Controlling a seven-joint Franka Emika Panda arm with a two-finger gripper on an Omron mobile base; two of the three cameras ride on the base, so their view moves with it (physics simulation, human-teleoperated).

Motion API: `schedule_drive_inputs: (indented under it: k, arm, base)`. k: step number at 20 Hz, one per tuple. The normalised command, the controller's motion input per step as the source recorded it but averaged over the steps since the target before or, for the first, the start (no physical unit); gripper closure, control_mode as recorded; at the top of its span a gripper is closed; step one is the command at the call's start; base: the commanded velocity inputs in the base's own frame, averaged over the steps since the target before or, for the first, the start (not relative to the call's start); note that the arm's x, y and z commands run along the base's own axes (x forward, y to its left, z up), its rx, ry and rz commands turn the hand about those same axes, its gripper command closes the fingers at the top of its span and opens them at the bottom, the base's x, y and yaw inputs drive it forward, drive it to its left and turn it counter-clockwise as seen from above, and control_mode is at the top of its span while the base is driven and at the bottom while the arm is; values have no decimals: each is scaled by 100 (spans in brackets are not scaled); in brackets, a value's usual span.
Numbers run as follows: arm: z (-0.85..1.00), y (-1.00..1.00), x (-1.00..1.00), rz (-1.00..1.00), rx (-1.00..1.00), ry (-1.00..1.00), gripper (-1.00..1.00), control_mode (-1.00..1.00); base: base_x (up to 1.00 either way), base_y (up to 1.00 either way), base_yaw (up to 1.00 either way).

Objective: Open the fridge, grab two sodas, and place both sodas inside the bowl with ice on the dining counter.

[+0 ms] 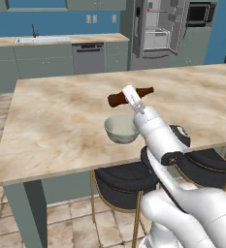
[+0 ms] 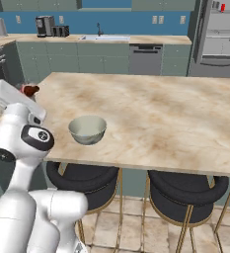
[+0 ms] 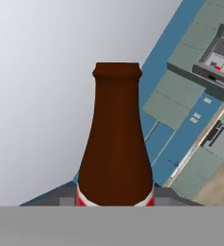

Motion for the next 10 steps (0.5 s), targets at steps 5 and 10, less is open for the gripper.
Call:
schedule_drive_inputs:
  k: [5,10]
  arm:
    - [97,-20,-2,13,15,-10,100,-100]
    - [66,-58,0,6,-5,-3,100,-100]
  base:
    - [0,0,0]
    - [0,0,0]
